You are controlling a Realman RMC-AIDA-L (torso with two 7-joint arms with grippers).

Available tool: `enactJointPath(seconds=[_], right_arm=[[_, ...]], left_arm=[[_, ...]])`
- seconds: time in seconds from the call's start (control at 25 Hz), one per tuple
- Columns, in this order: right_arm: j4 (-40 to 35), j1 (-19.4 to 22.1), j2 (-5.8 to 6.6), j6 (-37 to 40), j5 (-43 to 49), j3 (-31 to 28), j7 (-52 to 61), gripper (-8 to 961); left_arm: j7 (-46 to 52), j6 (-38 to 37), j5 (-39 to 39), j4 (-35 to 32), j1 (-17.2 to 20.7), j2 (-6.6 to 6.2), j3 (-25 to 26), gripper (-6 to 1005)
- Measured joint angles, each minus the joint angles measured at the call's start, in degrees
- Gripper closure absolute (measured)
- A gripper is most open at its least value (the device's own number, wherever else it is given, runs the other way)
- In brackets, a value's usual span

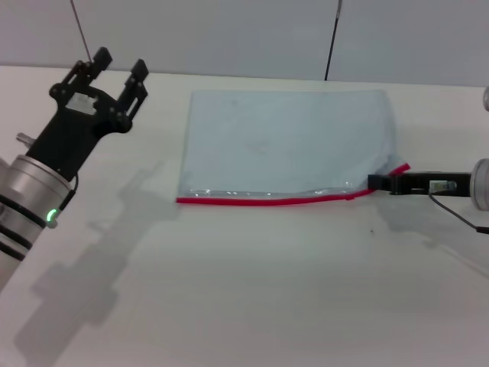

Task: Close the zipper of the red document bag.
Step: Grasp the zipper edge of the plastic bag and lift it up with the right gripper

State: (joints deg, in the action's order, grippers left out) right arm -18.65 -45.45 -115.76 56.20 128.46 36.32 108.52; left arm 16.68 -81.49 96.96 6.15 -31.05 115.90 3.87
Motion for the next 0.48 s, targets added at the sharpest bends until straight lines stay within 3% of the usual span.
enactJointPath(seconds=[0.24,0.48], right_arm=[[0.8,0.2,0.07,1.8,-3.2,0.0,-2.8,881],[1.8,-0.1,0.01,3.6,-6.4,-0.1,-4.8,917]], left_arm=[[-0.3,2.4,3.5,0.0,-1.2,0.12,0.0,414],[-1.2,6.9,12.4,0.0,-4.1,0.12,0.0,414]])
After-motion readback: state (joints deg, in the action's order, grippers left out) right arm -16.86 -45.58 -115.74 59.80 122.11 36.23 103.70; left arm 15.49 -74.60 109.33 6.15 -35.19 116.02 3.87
